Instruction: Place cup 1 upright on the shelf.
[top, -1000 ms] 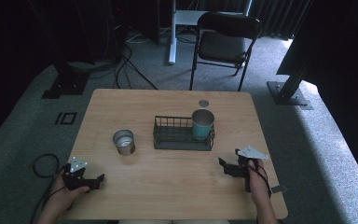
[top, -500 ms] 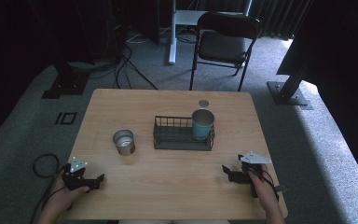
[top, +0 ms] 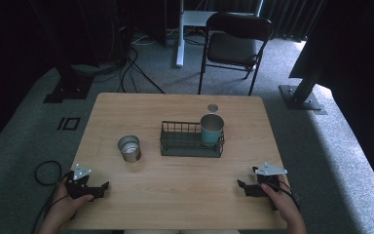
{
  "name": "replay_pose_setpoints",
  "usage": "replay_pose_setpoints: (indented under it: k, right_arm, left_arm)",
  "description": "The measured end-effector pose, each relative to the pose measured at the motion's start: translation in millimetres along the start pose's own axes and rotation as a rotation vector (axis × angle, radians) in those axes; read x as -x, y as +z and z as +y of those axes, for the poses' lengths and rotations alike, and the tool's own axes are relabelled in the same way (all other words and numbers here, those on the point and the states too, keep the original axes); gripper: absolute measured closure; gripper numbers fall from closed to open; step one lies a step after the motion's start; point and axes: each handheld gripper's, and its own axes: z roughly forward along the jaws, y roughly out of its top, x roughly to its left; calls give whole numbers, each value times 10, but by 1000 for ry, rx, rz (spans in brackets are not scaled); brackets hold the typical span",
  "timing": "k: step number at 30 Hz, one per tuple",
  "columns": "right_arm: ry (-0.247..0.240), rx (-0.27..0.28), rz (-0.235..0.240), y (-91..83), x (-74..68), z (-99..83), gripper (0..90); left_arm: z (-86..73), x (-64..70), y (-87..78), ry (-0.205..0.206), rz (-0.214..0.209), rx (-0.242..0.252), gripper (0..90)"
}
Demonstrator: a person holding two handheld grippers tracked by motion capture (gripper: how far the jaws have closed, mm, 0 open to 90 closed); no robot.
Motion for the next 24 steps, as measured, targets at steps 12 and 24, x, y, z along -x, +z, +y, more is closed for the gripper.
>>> replay_pose_setpoints:
  k: [12, 24]
  right_arm:
    - [-33, -56, 19, 5, 22, -88, 124]
    - [-15, -66, 28, 3, 46, -96, 117]
  left_arm:
    - [0, 0, 0, 0, 0, 0, 5]
    - [-1, 0, 0, 1, 0, 0, 5]
